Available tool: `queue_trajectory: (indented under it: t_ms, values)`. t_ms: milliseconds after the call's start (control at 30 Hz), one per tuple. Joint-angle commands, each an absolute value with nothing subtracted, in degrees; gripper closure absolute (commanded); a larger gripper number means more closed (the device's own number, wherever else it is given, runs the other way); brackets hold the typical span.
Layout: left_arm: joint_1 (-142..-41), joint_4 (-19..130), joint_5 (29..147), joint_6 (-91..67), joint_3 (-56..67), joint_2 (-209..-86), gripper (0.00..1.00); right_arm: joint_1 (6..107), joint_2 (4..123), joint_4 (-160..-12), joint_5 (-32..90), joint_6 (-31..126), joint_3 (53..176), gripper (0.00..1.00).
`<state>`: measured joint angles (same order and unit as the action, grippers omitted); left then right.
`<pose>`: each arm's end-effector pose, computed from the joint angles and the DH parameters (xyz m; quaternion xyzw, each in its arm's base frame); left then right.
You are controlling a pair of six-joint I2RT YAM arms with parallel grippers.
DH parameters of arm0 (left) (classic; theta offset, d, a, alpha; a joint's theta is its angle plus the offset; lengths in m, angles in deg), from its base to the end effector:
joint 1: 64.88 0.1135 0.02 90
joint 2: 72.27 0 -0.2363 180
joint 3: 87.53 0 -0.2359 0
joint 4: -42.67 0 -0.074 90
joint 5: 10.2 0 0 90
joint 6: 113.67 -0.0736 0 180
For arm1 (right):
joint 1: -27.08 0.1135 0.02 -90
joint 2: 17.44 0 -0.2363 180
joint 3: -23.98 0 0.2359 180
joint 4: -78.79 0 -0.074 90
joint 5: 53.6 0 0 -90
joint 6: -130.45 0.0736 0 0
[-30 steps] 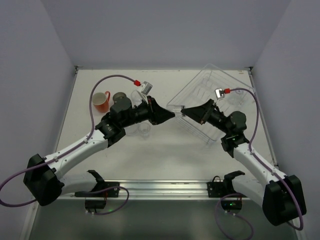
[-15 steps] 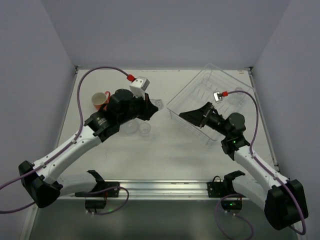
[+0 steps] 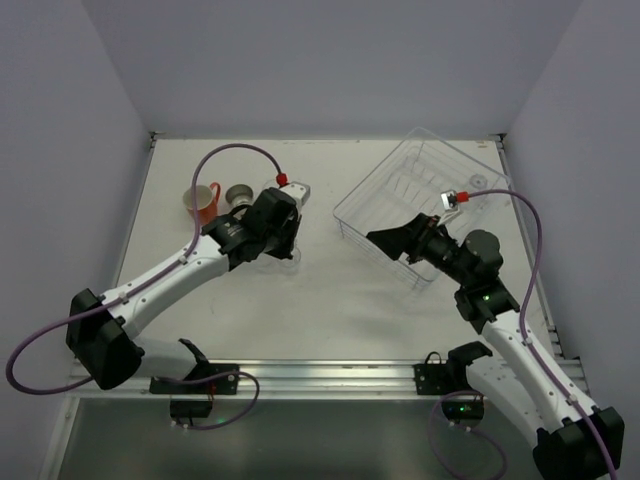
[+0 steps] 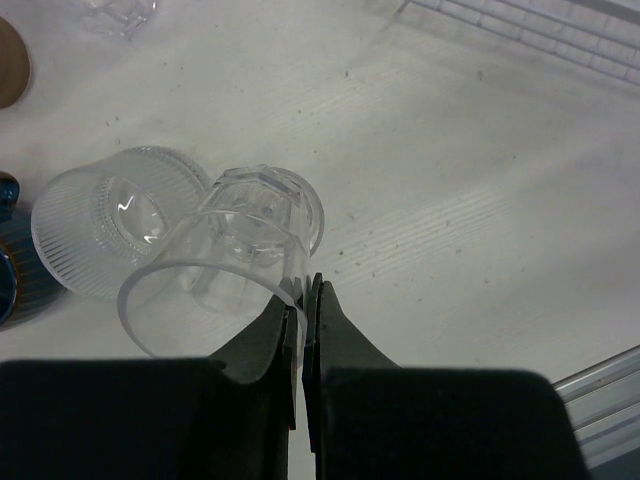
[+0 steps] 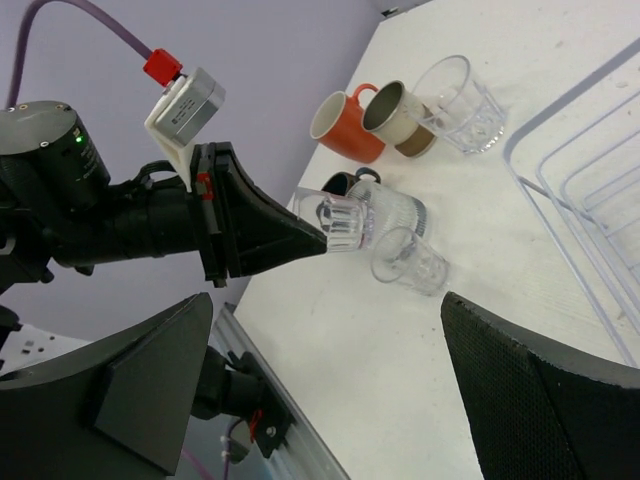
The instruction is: Unload the cups from the dish rack
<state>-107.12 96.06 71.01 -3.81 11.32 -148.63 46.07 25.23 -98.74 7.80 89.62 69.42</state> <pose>0.2270 -0.1909 0.2528 0.1544 0.9202 -0.1204 0.3389 0.1970 0.1051 0.2858 0.0088 0.7054 0.5292 0.4714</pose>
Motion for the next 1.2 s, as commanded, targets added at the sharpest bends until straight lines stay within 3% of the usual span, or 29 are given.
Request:
queue_trajectory:
  t_ms: [0, 900, 1067, 1100, 1167]
  values:
    - [-107.1, 96.5, 71.8, -6.1, 11.5, -149.6, 1.00, 46.1, 24.5, -95.2, 10.9, 86.3, 71.1, 0.01]
    - [-109.3, 101.9, 69.0, -12.9, 5.4, -160.3, 1.00, 46.1, 25.0, -93.3, 13.7, 84.5, 71.9, 0.01]
    - [-109.9, 103.9, 67.0, -14.0, 3.5, -163.0, 0.84, 46.1, 25.2, -92.6, 15.0, 84.1, 72.6, 0.01]
    - [-110.0, 104.0, 66.6, -14.2, 3.4, -163.2, 0.76, 46.1, 25.1, -92.4, 15.5, 83.7, 72.9, 0.01]
    - [-110.1, 104.0, 65.7, -14.4, 3.3, -163.3, 0.73, 46.1, 25.1, -91.1, 16.9, 83.3, 73.3, 0.01]
